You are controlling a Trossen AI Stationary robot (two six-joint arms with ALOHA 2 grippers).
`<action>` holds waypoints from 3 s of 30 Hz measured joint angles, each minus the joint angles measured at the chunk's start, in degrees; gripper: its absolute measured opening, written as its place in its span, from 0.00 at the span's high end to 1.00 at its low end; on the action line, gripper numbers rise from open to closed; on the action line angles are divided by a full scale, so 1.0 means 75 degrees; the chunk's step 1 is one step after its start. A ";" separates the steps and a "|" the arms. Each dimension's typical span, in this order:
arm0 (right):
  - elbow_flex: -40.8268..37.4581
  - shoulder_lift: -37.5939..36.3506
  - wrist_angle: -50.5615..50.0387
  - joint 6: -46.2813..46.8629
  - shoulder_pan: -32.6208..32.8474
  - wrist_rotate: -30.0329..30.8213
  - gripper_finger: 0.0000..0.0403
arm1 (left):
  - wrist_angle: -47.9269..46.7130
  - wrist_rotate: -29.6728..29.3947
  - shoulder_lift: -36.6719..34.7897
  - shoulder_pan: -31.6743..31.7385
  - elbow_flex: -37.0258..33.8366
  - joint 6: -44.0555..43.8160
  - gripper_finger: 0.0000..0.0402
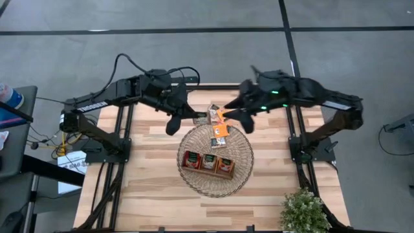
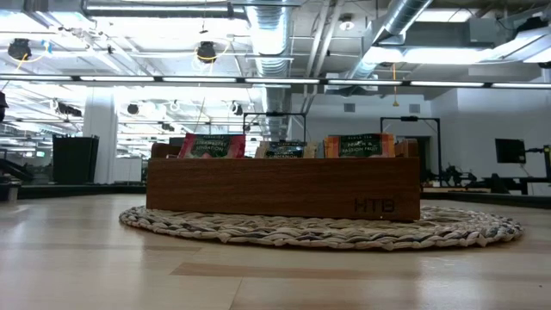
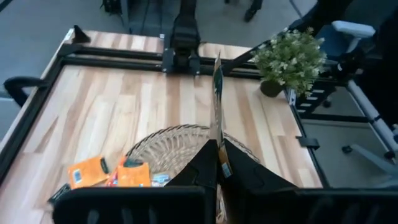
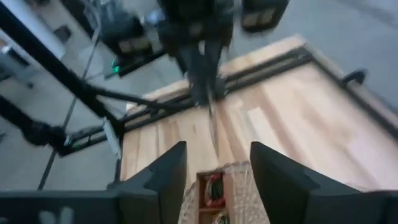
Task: Pick & Place Tea
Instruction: Put the brown tea bag into the middle section of the wooden organizer
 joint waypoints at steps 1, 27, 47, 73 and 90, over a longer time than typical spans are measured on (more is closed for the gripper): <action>0.0006 -0.0150 -0.0003 0.0066 0.0152 0.0281 0.57 | 0.0127 -0.0088 -0.0004 -0.0114 -0.0096 0.0003 1.00; 0.0002 -0.0260 -0.0219 0.0688 0.2573 0.3162 0.64 | 0.3586 -0.1170 0.1192 -0.1957 -0.4099 -0.0003 1.00; 0.0006 -0.0161 -0.0225 0.0942 0.2549 0.3140 0.66 | 0.4329 -0.1631 0.2514 -0.2106 -0.4237 0.0023 1.00; 0.0006 -0.0161 -0.0225 0.0738 0.2489 0.3140 0.64 | 0.4352 -0.1670 0.2546 -0.2103 -0.4237 -0.0478 1.00; 0.0006 -0.0161 -0.0140 0.0738 0.2493 0.3137 0.65 | 0.4556 -0.1685 0.2459 -0.2115 -0.4237 -0.1008 0.65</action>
